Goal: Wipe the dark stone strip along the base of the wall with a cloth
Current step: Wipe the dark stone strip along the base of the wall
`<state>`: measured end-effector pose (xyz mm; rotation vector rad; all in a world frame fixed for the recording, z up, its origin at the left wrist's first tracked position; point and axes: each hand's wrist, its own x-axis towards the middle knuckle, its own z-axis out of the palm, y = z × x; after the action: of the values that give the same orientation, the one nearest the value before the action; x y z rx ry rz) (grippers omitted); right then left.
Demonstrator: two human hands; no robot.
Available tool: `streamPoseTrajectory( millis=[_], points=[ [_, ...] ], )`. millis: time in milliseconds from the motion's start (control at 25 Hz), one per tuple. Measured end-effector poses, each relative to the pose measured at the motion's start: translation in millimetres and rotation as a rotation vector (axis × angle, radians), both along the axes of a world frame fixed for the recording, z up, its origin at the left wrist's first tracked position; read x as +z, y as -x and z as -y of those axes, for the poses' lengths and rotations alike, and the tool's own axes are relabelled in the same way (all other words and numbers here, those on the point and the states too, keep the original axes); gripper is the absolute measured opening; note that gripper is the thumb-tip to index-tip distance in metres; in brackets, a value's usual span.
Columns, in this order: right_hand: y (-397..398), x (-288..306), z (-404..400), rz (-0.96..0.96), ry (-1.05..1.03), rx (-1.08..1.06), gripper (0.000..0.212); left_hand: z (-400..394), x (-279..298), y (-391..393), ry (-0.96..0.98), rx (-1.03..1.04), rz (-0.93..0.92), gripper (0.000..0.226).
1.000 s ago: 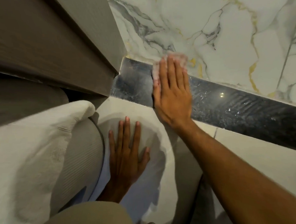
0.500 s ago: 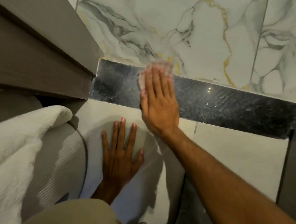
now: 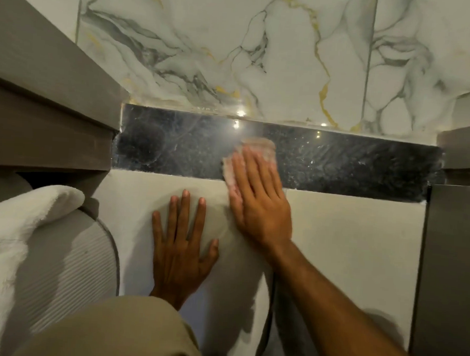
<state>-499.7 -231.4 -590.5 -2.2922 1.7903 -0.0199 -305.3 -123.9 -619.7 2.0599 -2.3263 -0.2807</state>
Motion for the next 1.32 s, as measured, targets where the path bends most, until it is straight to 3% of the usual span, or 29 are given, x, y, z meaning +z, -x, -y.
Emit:
streamPoseTrajectory(
  millis=[160, 200, 280, 360, 440, 520, 560, 600, 680, 760, 800, 880, 1000, 1120, 1240, 1320],
  points=[
    [43, 3, 21, -0.055, 0.033, -0.545, 0.069, 19, 0, 24, -0.013, -0.05, -0.06, 0.084],
    [40, 0, 43, -0.062, 0.06, -0.577, 0.069, 25, -2, 28, 0.0, -0.085, -0.061, 0.084],
    [40, -10, 55, -0.04, 0.085, -0.342, 0.069, 37, -11, 34, 0.026, -0.126, -0.063, 0.083],
    [59, -11, 17, -0.015, 0.071, -0.158, 0.069, 39, -12, 41, 0.035, -0.166, -0.084, 0.081],
    [91, 1, -28, -0.079, 0.056, -0.448, 0.069, 41, -11, 50, 0.026, -0.191, -0.077, 0.081],
    [116, 6, -21, -0.116, 0.03, -0.872, 0.069, 44, -10, 57, 0.013, -0.195, -0.099, 0.081],
    [124, 7, 0, -0.102, 0.046, -0.976, 0.069, 46, -10, 61, 0.017, -0.211, -0.105, 0.081],
    [129, 5, 22, -0.11, 0.056, -0.955, 0.069, 49, -11, 64, 0.028, -0.232, -0.095, 0.081],
    [129, -4, 45, -0.166, 0.086, -0.673, 0.068, 55, -17, 73, 0.06, -0.271, -0.096, 0.081],
    [124, -7, 15, -0.124, 0.076, -0.376, 0.067, 60, -16, 83, 0.069, -0.301, -0.11, 0.081],
    [122, -1, -12, -0.114, 0.025, -0.325, 0.067, 62, -14, 87, 0.07, -0.313, -0.107, 0.081],
    [139, 10, -43, -0.104, -0.014, -0.524, 0.07, 69, -9, 97, 0.069, -0.324, -0.1, 0.08],
    [164, 10, 4, -0.125, 0.042, -0.845, 0.069, 74, -8, 106, 0.06, -0.361, -0.122, 0.079],
    [161, -5, 51, -0.152, 0.099, -0.667, 0.069, 77, -13, 107, 0.066, -0.399, -0.096, 0.08],
    [142, -1, -11, -0.057, 0.024, -0.364, 0.065, 75, -11, 105, 0.07, -0.396, -0.089, 0.081],
    [155, 9, -39, -0.045, -0.051, -0.489, 0.067, 76, -6, 106, 0.061, -0.385, -0.099, 0.081]
  ],
)
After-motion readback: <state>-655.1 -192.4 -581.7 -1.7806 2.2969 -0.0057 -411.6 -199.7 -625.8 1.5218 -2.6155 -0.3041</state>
